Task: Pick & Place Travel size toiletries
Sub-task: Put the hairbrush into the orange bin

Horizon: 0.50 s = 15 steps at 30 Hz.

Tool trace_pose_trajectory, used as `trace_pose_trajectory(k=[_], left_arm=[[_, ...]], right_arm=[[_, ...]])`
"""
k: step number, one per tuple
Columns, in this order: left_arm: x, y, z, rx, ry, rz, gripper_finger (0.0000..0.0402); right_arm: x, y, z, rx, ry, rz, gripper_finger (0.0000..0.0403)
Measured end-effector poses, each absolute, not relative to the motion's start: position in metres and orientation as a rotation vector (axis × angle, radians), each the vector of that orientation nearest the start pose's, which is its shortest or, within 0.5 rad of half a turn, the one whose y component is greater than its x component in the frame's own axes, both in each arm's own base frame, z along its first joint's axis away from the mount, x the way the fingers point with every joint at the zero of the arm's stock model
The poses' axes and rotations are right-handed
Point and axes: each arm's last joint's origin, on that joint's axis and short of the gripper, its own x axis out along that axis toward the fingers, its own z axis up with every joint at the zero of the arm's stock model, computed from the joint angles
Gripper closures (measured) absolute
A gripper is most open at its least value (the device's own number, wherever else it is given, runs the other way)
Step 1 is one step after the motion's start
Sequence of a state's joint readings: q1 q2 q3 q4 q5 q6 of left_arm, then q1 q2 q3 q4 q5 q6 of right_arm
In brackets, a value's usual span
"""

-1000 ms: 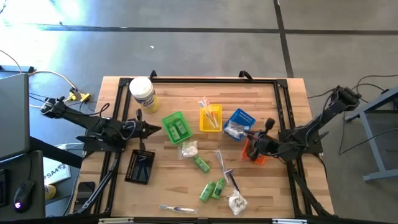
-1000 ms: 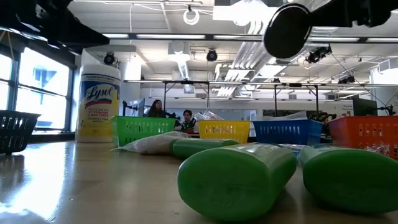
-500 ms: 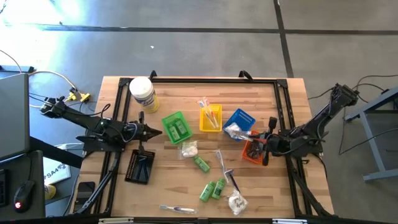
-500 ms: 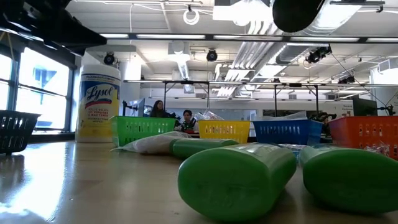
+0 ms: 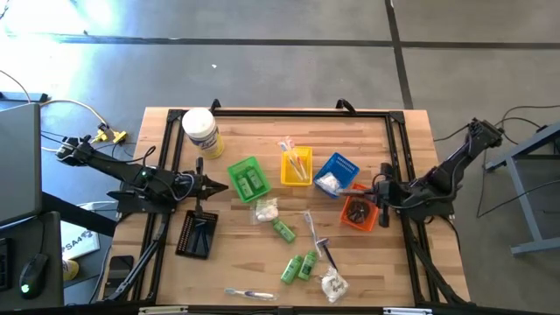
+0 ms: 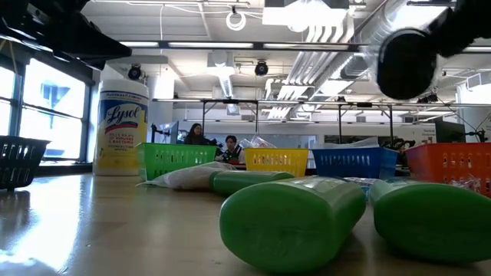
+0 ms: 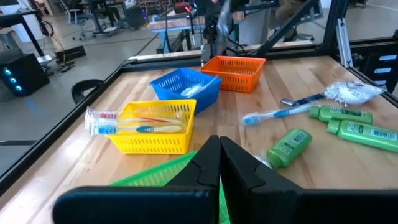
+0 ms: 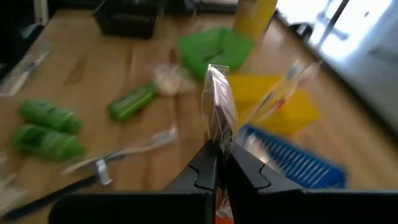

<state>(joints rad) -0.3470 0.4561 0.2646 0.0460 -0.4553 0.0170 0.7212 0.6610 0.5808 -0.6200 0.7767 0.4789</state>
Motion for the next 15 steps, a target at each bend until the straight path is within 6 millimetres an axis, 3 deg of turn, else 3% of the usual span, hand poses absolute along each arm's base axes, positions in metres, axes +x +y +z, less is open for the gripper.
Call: trace_pose_trajectory(k=[6,9,15], left_arm=[[0.124,-0.031,0.218,0.064,0.134,0.108,0.0401],[0.124,-0.031,0.219,0.055,0.133,0.108,0.0401],[0.124,-0.031,0.219,0.051,0.132,0.108,0.0401]], right_arm=[[0.104,0.068,0.233,0.244,0.73,-0.114,0.0395],[0.103,0.068,0.227,0.278,0.826,-0.154,0.0395],[0.103,0.069,0.233,0.283,0.947,-0.234,0.0396]])
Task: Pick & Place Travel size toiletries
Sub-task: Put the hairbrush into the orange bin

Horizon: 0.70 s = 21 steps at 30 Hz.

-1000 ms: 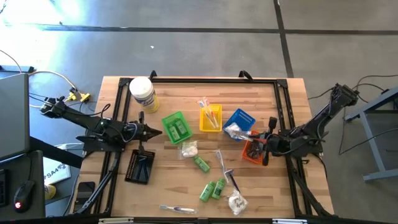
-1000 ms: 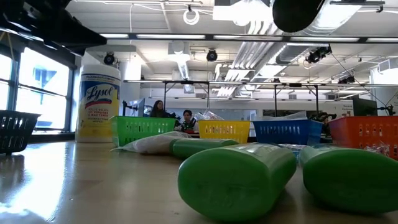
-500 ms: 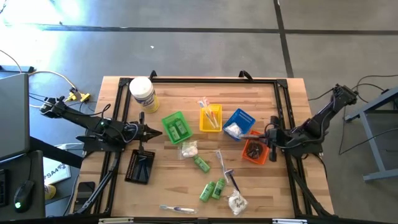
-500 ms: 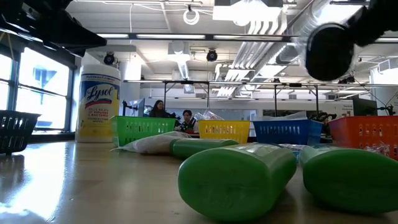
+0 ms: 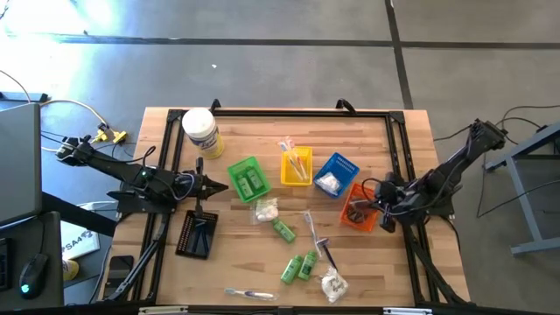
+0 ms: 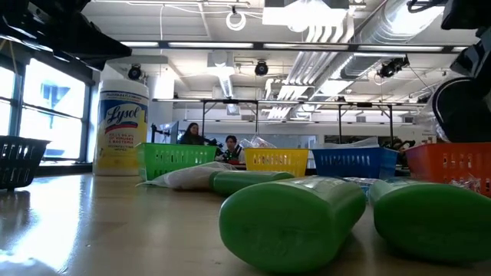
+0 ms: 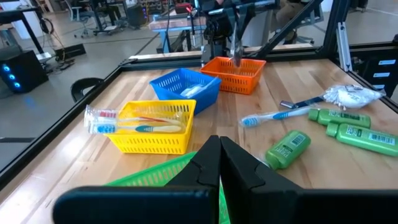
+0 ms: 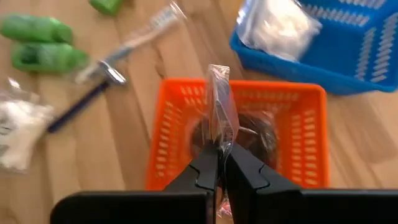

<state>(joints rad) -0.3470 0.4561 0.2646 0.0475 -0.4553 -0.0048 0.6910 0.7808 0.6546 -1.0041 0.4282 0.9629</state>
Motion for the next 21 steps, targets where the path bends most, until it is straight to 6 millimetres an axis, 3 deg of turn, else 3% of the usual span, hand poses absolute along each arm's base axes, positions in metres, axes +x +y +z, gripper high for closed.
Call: trace_pose_trajectory(k=[9,15,21], left_arm=[[0.124,-0.031,0.218,0.054,0.138,0.108,0.0401],[0.124,-0.031,0.216,0.062,0.158,0.109,0.0401],[0.124,-0.031,0.216,0.062,0.159,0.109,0.0401]], right_arm=[[0.113,0.068,0.218,0.152,1.112,-0.421,0.0395],[0.124,0.073,0.206,0.093,1.195,-0.455,0.0381],[0.13,0.076,0.201,0.111,1.218,-0.448,0.0331]])
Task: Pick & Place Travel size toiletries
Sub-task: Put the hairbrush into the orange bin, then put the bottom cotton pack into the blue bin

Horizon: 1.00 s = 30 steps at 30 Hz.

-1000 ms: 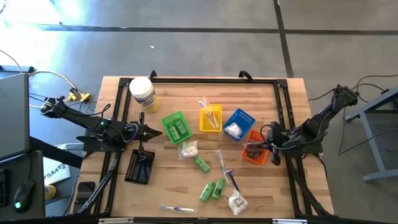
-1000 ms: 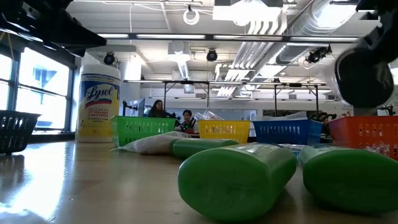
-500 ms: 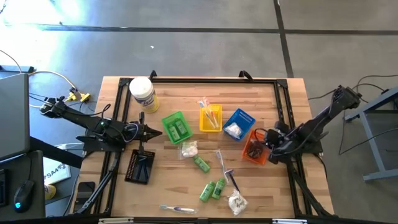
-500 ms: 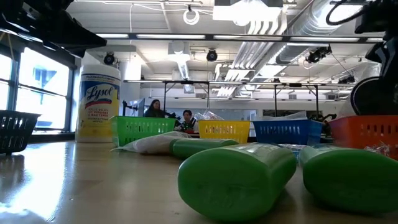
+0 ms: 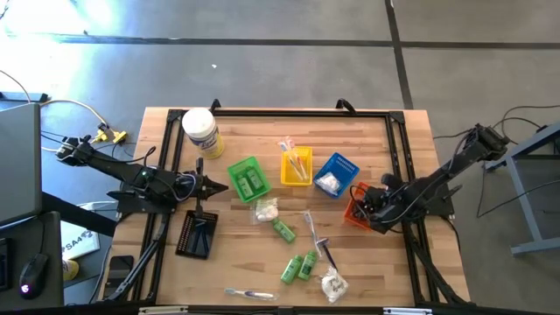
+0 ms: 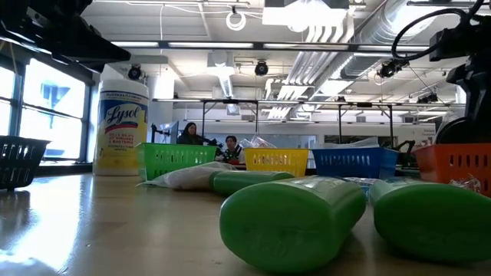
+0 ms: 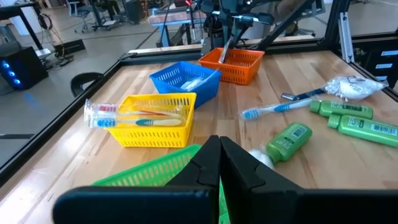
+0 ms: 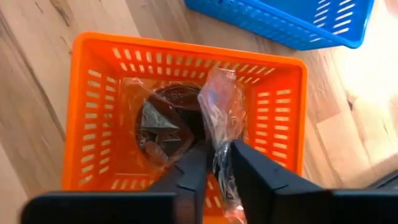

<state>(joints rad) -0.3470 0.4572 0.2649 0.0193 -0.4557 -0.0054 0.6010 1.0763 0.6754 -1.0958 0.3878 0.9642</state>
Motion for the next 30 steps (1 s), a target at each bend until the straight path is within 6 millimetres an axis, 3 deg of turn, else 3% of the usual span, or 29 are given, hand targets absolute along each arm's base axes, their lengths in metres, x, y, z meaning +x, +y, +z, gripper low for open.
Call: trace_pose_trajectory(k=[9,15,19,22,26,30], left_arm=[[0.129,-0.033,0.211,0.054,0.199,0.11,0.0401],[0.135,-0.035,0.208,0.06,0.221,0.109,0.0401],[0.137,-0.036,0.208,0.058,0.215,0.108,0.0401],[0.137,-0.036,0.208,0.058,0.21,0.108,0.0401],[0.135,-0.035,0.211,0.07,0.189,0.105,0.0401],[0.131,-0.034,0.216,0.058,0.149,0.103,0.0401]], right_arm=[[0.135,0.082,0.213,0.178,1.227,-0.335,0.0194],[0.14,0.086,0.226,0.195,1.202,-0.279,0.0152],[0.145,0.089,0.238,0.209,1.117,-0.264,0.015],[0.155,0.098,0.254,0.156,0.89,-0.217,0.0162],[0.159,0.118,0.277,0.069,0.562,-0.146,0.02],[0.156,0.137,0.28,-0.019,0.451,-0.002,0.026]])
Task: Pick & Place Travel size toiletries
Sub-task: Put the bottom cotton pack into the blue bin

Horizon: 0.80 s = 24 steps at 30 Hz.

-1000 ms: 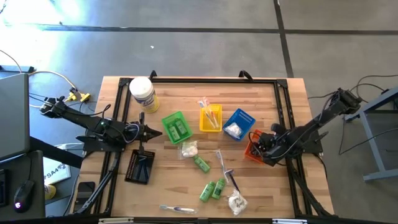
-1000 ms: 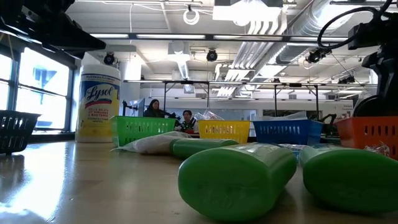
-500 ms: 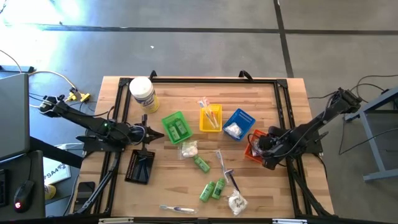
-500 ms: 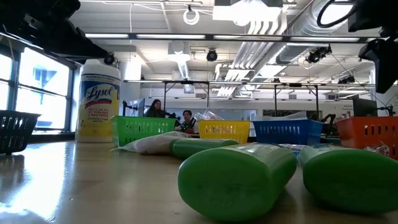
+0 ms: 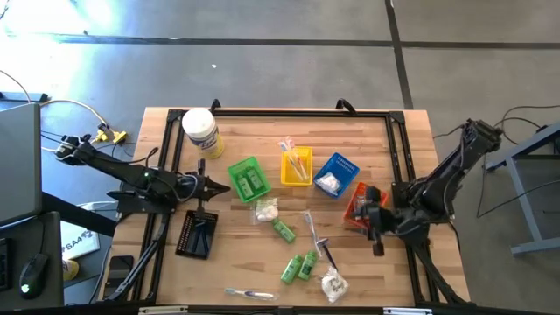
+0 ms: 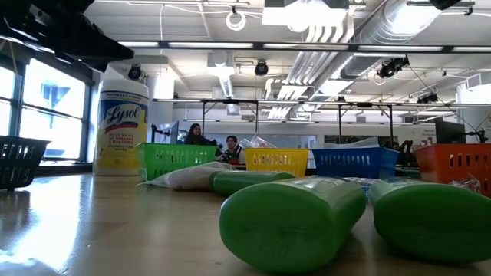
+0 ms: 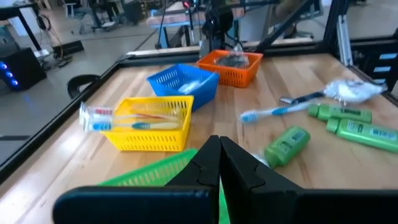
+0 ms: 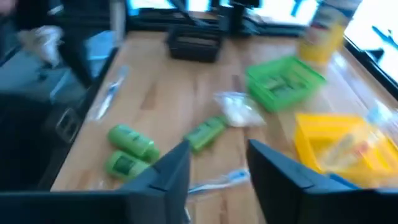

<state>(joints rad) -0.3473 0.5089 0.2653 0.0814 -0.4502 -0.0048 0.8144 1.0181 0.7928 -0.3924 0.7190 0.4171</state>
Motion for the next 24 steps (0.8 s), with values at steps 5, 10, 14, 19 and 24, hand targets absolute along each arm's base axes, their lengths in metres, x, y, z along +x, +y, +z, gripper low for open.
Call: trace_pose_trajectory(k=[5,10,14,19,24], left_arm=[[0.128,-0.035,0.218,0.065,0.132,0.05,0.0401],[0.128,-0.035,0.218,0.088,0.133,0.044,0.0401],[0.128,-0.035,0.218,0.1,0.134,0.043,0.0401],[0.128,-0.035,0.218,0.099,0.135,0.027,0.0401],[0.128,-0.035,0.218,0.099,0.137,0.021,0.0401]], right_arm=[[0.16,0.147,0.262,-0.075,0.272,0.138,0.0347],[0.165,0.141,0.239,-0.024,0.123,0.238,0.0396],[0.164,0.134,0.22,-0.028,0.149,0.224,0.04],[0.166,0.13,0.209,-0.02,0.184,0.204,0.0401],[0.174,0.129,0.197,-0.021,0.231,0.172,0.0401]])
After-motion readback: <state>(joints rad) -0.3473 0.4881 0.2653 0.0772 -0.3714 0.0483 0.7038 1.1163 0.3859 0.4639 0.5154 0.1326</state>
